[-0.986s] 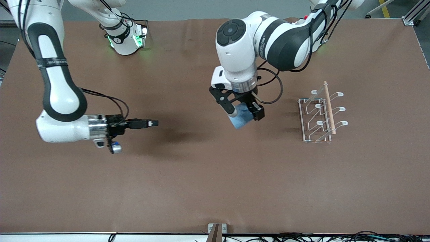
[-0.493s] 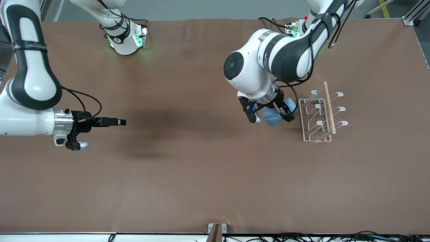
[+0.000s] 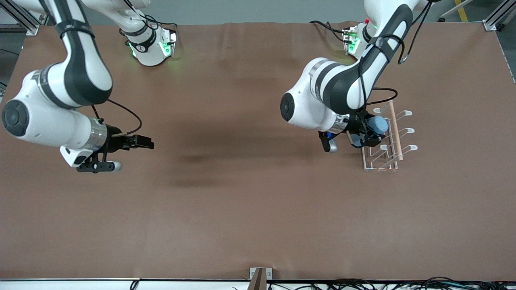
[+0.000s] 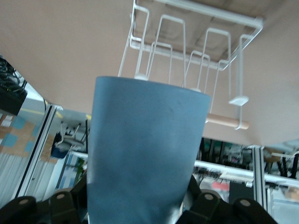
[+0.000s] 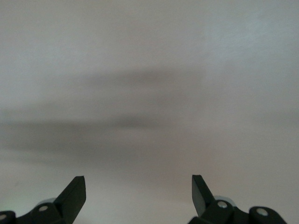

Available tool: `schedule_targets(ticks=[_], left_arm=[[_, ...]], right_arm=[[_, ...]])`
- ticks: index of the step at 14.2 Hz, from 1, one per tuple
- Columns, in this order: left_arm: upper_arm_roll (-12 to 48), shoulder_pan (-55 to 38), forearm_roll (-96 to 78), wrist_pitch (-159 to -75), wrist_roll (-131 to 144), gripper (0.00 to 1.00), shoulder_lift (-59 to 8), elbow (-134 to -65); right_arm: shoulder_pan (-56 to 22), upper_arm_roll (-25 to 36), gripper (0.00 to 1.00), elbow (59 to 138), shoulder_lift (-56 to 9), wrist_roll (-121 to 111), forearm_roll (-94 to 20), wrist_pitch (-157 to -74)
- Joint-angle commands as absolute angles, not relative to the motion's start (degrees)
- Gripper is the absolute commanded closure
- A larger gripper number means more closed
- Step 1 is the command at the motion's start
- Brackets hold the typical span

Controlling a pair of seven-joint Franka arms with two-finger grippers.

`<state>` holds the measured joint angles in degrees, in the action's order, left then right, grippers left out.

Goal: Hang cup on cup holder
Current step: 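Lower the cup onto a rack hook with the left gripper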

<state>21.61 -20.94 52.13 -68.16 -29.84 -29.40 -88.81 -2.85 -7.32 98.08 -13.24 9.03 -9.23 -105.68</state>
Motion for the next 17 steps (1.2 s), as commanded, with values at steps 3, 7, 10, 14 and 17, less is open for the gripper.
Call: schedule_targets(ticks=[3,7,10,14,17], left_arm=[[21.8,-18.82,59.59,-67.06,-30.06,0.81,-29.27,-93.42],[21.71,-17.93,62.92,-66.97,-29.79,0.8,-31.28,-95.71],[21.09,-17.67,65.04,-67.06,-29.71,0.8,-32.69,-95.54],[20.92,-16.97,66.62,-66.97,-27.87,0.79,-35.15,-95.71],[20.83,-16.79,66.71,-67.06,-25.49,0.79,-35.68,-96.5]], right_arm=[[0.43,-6.5,0.0,92.22,-8.79,11.95,-1.14,-102.59],[3.95,-6.59,0.0,82.99,-7.91,11.86,-1.14,-96.16],[5.8,-6.5,0.0,80.69,-7.82,11.78,-1.14,-91.08],[5.98,-6.77,0.0,79.64,-7.82,11.34,-1.14,-90.44],[6.24,-6.68,0.0,78.49,-8.0,11.08,-1.23,-90.44]])
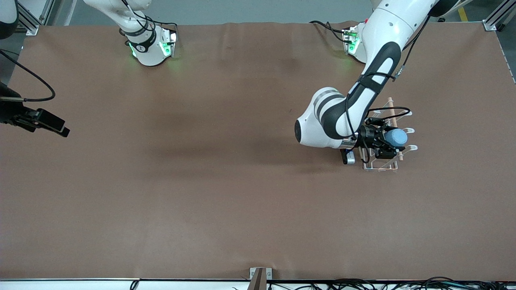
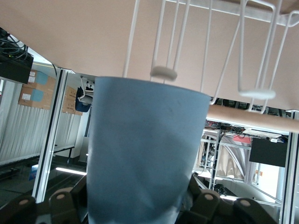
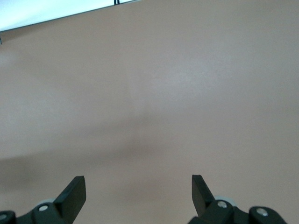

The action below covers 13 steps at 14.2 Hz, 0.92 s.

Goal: Hang cup on cup holder
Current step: 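Lower the cup onto a rack hook with the left gripper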

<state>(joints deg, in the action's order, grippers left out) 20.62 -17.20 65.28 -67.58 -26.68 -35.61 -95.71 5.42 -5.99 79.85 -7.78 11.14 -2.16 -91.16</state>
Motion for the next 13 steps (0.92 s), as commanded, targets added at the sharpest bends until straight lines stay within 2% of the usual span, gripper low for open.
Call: schedule_targets(ticks=[1,2,3,4,5,6,10,13], left_arm=[[20.48,-16.79,66.71,-67.06,-24.44,0.79,-36.47,-96.42],[20.39,-16.87,67.41,-67.06,-23.13,0.78,-36.91,-96.5],[20.39,-16.96,67.85,-66.97,-21.2,0.72,-37.78,-96.42],[20.39,-17.05,67.85,-66.97,-19.35,0.54,-38.14,-96.5],[20.48,-17.05,67.85,-66.97,-16.9,0.19,-38.58,-96.42],[20.48,-17.14,67.85,-66.89,-14.87,0.0,-38.67,-96.33],[20.65,-17.05,66.97,-66.71,-11.43,0.0,-38.06,-95.72],[20.83,-17.14,62.51,-66.71,-7.93,0.0,-37.18,-89.85]], right_arm=[[6.24,-6.68,0.0,78.49,-8.0,10.9,-1.14,-90.35],[6.24,-6.42,0.0,78.49,-7.82,10.03,-1.23,-90.35],[6.15,-5.81,0.0,78.49,-7.56,8.28,-1.23,-90.18],[5.98,-5.45,0.0,78.57,-7.47,7.39,-1.23,-90.09],[5.11,-3.45,0.0,78.57,-7.47,7.12,-1.23,-88.78],[3.36,-1.25,0.0,78.57,-7.38,7.03,-1.32,-87.81],[2.72,0.53,0.0,79.8,-3.78,7.03,-1.41,-85.0],[2.81,0.53,0.0,83.57,-0.89,7.03,-1.41,-84.81]])
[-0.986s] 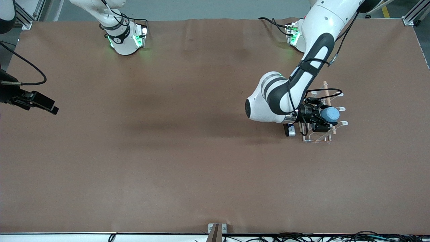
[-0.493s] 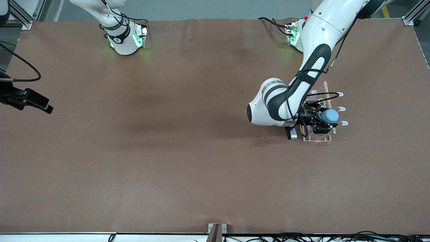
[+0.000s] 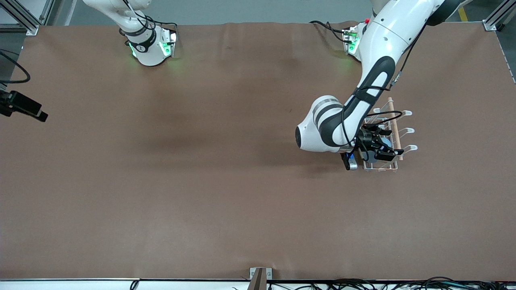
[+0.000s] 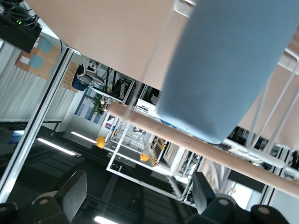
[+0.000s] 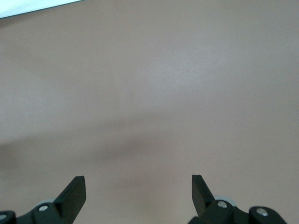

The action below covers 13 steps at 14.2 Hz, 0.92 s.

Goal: Hang cup on cup holder
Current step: 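Lower the cup onto a rack hook with the left gripper, then open the left gripper to release the cup on the hook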

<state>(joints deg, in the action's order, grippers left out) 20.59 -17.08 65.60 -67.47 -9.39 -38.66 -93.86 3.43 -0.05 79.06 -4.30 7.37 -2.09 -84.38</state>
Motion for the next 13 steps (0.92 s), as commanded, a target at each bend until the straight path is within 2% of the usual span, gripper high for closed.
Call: schedule_targets(ticks=[1,7,9,13], left_arm=[[20.83,-16.53,59.71,-66.8,-6.0,0.0,-35.61,-88.0],[21.27,-15.82,48.26,-66.88,-1.6,0.0,-32.09,-71.92],[21.36,-15.65,47.55,-67.24,2.79,0.0,-30.94,-69.09],[21.27,-11.7,36.51,-69.6,8.95,0.0,-22.26,-68.12]], right_arm=[[2.9,0.53,0.0,85.59,0.69,7.03,-1.41,-85.25],[2.9,0.62,0.0,89.99,3.08,6.94,-1.41,-87.8],[2.73,0.62,0.0,90.26,2.81,6.94,-1.41,-89.03],[2.73,0.7,0.0,90.35,2.81,6.68,-1.32,-89.48]])
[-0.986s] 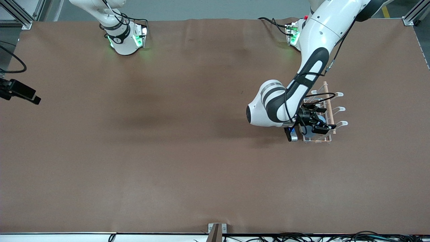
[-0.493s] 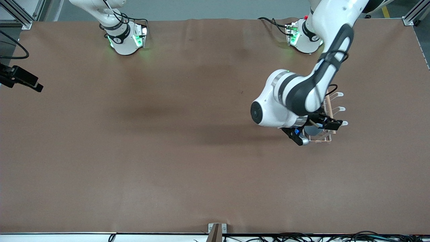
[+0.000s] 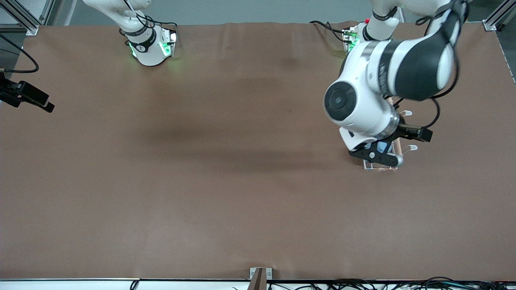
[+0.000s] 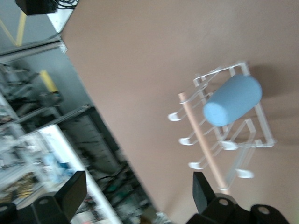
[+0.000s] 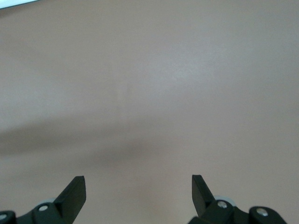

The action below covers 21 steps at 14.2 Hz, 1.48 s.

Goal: Hang cup on cup holder

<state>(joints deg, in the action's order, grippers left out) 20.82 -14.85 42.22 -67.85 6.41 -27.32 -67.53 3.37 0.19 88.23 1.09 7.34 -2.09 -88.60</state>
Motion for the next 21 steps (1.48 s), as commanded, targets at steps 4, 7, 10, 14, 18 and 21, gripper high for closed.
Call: schedule_targets(ticks=[4,7,10,14,18,21], left_arm=[[21.18,-5.64,25.69,-72.41,12.57,0.0,-15.22,-68.12],[21.18,2.43,12.96,-75.76,12.65,0.0,-13.28,-68.29],[20.83,4.13,10.81,-75.85,12.57,0.0,-12.13,-68.38],[18.91,4.31,6.08,-77.07,11.87,0.0,-9.51,-69.6],[9.25,0.71,1.06,-79.98,11.51,0.0,-3.97,-77.24],[6.77,0.61,0.35,-80.42,8.89,0.0,-0.72,-82.59]], right_arm=[[2.29,0.7,0.0,89.39,2.81,5.28,-1.14,-87.81],[2.37,0.62,0.0,88.86,2.37,4.84,-1.23,-86.93],[2.46,0.62,0.0,89.03,2.37,4.83,-0.79,-86.57],[2.37,0.53,0.0,89.38,2.29,5.1,1.14,-86.57],[2.37,0.44,0.0,89.38,2.29,5.1,0.97,-86.75],[2.46,0.44,0.0,89.38,2.29,5.1,0.53,-86.75]])
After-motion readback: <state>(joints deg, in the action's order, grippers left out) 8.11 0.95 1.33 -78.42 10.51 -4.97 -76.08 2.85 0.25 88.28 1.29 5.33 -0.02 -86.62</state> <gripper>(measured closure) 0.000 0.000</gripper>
